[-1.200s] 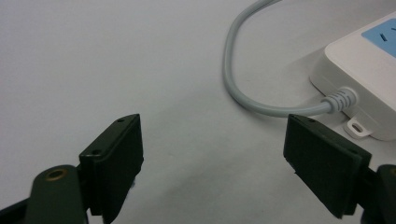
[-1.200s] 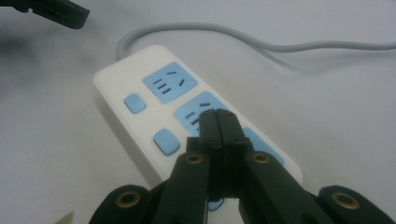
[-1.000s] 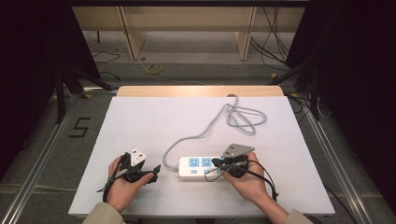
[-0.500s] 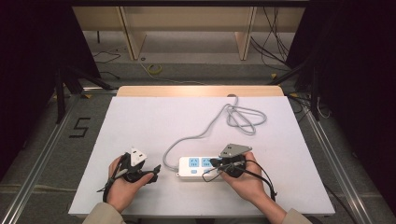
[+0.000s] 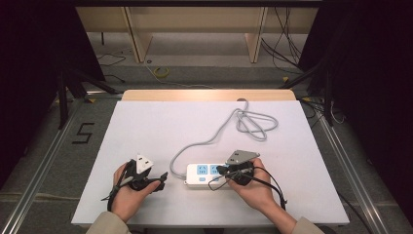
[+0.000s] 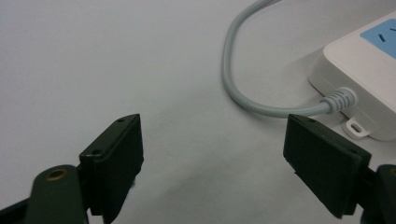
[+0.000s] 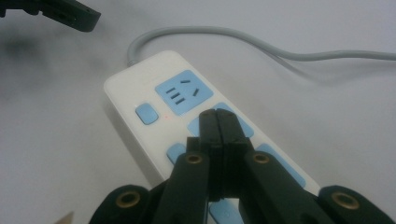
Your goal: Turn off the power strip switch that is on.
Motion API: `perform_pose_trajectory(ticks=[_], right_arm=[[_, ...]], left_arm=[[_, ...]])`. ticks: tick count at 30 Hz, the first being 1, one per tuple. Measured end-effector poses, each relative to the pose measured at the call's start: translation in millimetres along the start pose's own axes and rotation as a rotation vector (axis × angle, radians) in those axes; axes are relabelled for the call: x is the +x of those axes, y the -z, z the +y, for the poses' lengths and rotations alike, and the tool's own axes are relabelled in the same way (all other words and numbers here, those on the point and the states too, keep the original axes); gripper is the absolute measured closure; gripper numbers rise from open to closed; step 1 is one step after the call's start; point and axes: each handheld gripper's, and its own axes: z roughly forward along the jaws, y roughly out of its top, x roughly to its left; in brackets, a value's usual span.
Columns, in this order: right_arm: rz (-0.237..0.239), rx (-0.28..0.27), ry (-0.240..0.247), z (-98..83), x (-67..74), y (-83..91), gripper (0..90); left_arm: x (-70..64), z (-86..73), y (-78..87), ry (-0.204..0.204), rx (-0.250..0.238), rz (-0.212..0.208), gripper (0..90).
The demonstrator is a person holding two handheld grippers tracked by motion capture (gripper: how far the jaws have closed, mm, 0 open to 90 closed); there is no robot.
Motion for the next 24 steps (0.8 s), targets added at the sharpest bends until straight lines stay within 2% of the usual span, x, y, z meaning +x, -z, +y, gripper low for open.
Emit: perform_pose_trajectory(ticks=[24], right_arm=[[0.014, 0.012, 0.011, 4.0, 5.0, -7.4, 90.0]], left_arm=[[-0.4, 0.2, -0.2, -0.002, -0.001, -0.002, 19.8]])
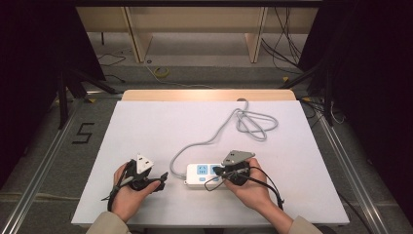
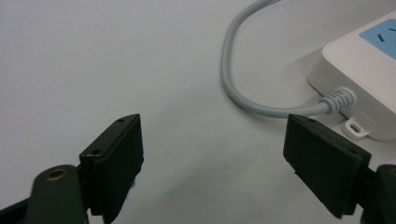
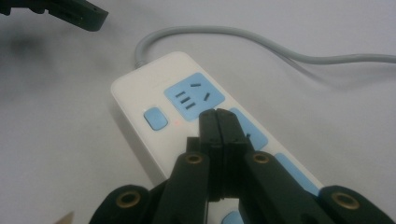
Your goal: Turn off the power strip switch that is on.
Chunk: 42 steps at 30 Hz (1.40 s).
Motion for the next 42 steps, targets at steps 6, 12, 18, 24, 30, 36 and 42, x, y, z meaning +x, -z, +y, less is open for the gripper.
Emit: perform_pose_trajectory(ticks=[6, 12, 18, 24, 30, 36, 42], right_arm=[[0.004, 0.003, 0.005, 1.2, 0.8, -1.8, 90.0], [0.010, 0.007, 0.009, 2.5, 2.0, -3.5, 90.0], [0.013, 0.008, 0.013, 4.1, 3.4, -6.2, 90.0], [0.018, 0.011, 0.018, 5.6, 5.3, -9.2, 90.0], [0.024, 0.014, 0.023, 7.3, 7.6, -12.2, 90.0], [0.029, 0.017, 0.026, 8.8, 9.5, -14.5, 90.0], [0.034, 0.018, 0.031, 10.5, 11.7, -16.5, 90.0]], left_arm=[[0.0, 0.0, 0.0, 0.000, 0.001, 0.000, 19.8], [-0.2, 0.0, 0.0, 0.000, 0.000, 0.000, 19.8], [-0.3, 0.1, -0.1, 0.000, 0.000, 0.000, 19.8], [-0.3, 0.1, -0.1, 0.000, 0.000, 0.000, 19.8], [-0.7, 0.0, -0.3, 0.003, -0.001, -0.001, 19.8], [-0.7, 0.1, -0.2, 0.000, -0.001, 0.000, 19.8], [-1.0, 0.0, -0.5, 0.004, -0.003, -0.001, 19.9]])
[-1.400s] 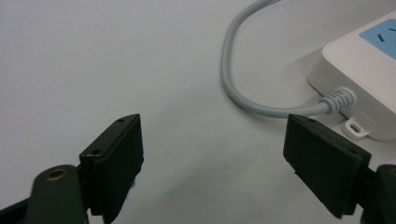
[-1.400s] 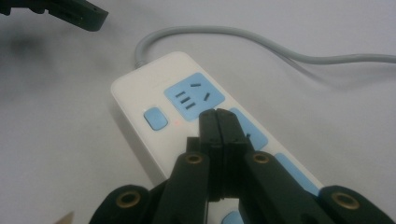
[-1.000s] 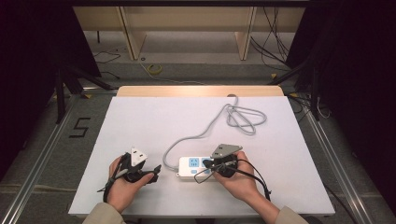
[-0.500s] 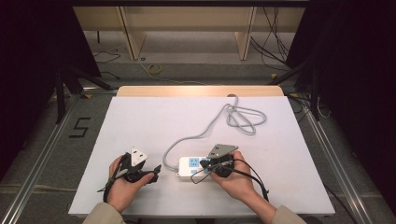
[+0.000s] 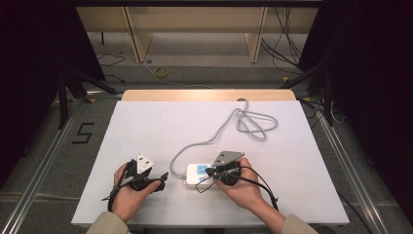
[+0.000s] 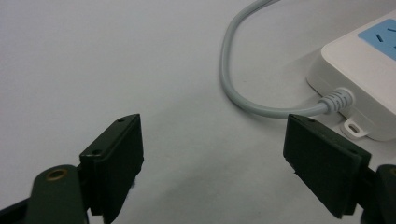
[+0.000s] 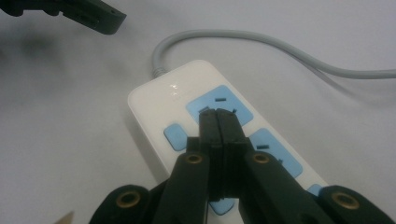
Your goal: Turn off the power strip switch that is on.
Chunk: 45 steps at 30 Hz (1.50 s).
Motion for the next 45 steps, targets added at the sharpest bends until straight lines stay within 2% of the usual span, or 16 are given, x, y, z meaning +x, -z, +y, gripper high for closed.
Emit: perform_pose_trajectory(ticks=[28, 45], right_arm=[[0.035, 0.010, 0.032, 8.4, 10.5, -10.5, 90.0], [0.050, 0.047, 0.049, 8.2, 14.7, -18.1, 90.0]], left_arm=[[0.2, 0.1, -0.1, -0.005, 0.001, 0.000, 19.9], [0.0, 0.0, -0.1, -0.002, 0.001, -0.001, 19.9]])
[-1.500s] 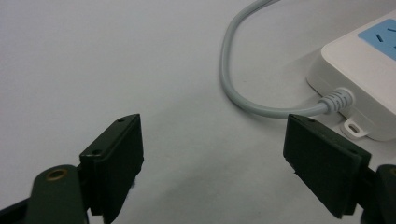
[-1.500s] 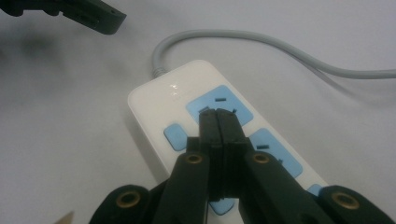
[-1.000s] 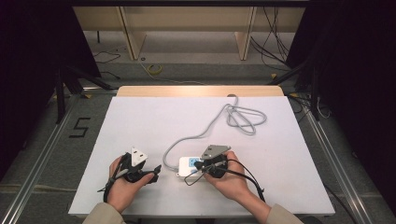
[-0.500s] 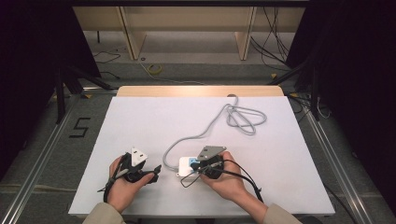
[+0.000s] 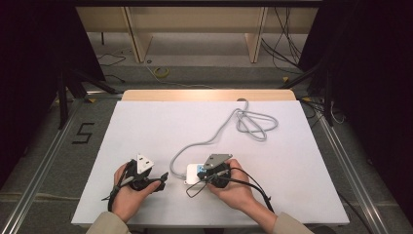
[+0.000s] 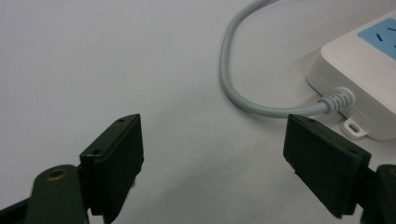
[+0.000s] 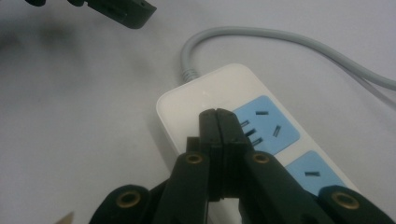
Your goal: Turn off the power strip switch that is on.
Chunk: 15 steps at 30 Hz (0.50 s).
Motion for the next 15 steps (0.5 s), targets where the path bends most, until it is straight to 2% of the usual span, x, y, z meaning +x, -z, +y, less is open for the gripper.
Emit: perform_pose_trajectory(ticks=[15], right_arm=[[-0.015, 0.007, 0.008, -0.7, 2.4, -0.1, 90.0]], left_arm=[[-0.4, -0.1, 0.2, -0.001, 0.004, 0.002, 19.9]])
